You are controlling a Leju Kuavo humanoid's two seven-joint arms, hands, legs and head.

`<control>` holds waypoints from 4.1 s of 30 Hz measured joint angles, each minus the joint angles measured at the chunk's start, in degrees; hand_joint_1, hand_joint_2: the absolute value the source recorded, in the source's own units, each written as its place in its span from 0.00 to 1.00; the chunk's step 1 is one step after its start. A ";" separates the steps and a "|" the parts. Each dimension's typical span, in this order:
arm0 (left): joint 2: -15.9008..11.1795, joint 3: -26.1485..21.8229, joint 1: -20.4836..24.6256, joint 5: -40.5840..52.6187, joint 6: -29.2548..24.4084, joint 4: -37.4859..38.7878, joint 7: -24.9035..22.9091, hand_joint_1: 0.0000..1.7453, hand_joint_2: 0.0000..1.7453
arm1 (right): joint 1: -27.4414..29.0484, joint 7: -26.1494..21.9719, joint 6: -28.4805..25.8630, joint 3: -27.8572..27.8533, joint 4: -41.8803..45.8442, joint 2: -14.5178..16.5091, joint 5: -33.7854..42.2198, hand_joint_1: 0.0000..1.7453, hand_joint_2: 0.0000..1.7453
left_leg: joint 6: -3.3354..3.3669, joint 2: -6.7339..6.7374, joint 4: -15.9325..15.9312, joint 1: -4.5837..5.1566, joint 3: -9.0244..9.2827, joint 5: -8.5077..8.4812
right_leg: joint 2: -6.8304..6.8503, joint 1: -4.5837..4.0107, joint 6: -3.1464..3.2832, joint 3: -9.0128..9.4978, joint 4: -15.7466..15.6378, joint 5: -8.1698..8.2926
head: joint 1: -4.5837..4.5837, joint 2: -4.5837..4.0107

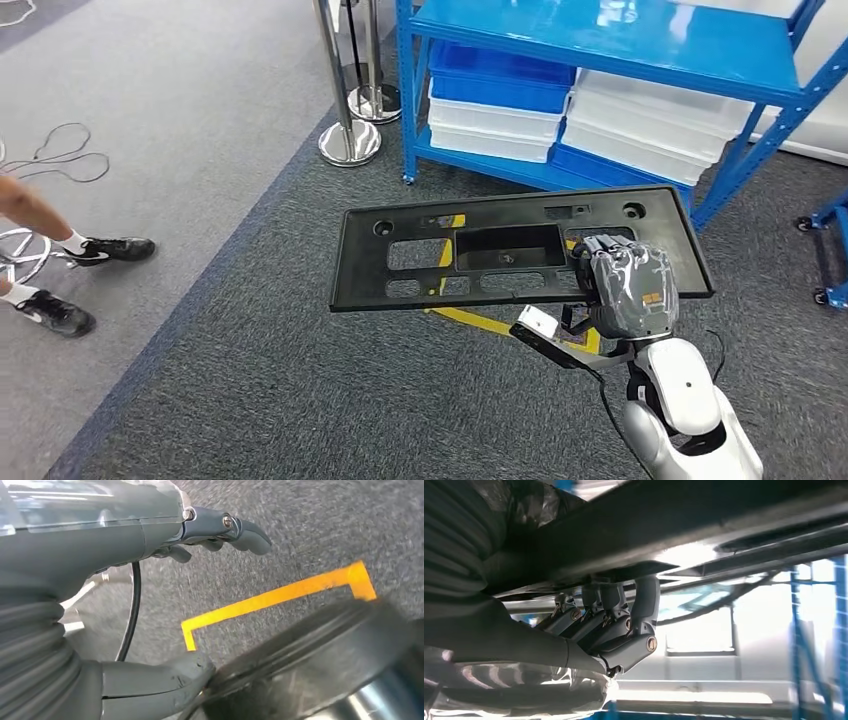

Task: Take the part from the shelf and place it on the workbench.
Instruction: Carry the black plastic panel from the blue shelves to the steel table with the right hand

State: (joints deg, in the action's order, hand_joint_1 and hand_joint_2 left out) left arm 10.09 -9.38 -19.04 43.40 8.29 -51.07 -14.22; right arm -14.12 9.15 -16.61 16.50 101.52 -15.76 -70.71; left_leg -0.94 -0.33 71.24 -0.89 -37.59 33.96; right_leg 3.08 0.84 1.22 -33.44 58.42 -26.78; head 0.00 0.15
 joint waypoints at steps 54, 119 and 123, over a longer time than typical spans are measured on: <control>7.88 -48.41 8.81 46.21 5.83 2.98 14.18 0.00 1.00 | 6.29 -5.21 -6.09 0.66 1.59 -1.50 1.99 0.90 1.00 | 1.34 -7.15 -12.07 0.51 2.72 -8.21 | -5.03 0.59 -1.19 1.90 1.09 -2.34 | 0.05 0.00; -2.68 -41.05 17.25 42.88 -11.21 36.76 19.21 0.00 1.00 | 16.49 1.89 -4.38 -4.66 12.26 -1.95 -12.92 0.90 1.00 | 0.44 -0.74 -1.13 0.43 -1.49 -1.21 | -2.22 0.66 -0.75 -0.31 2.50 -1.56 | 0.29 0.00; -2.11 -41.05 17.29 42.95 -11.49 36.76 18.51 0.00 1.00 | 17.13 2.09 -4.32 -4.81 12.55 -1.93 -13.22 0.90 1.00 | 0.81 0.29 1.37 0.37 -2.69 -1.86 | 1.11 -0.02 -0.46 -0.05 2.50 -1.94 | 0.28 0.00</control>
State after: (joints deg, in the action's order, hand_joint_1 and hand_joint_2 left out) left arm 7.97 -50.42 -1.75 86.36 -3.20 -14.32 4.29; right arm 3.00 11.23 -20.92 11.69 114.07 -17.69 -83.93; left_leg -0.13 -0.04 72.61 -0.51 -40.28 32.09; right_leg 4.19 0.82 0.76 -33.49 60.92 -28.72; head 0.28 0.15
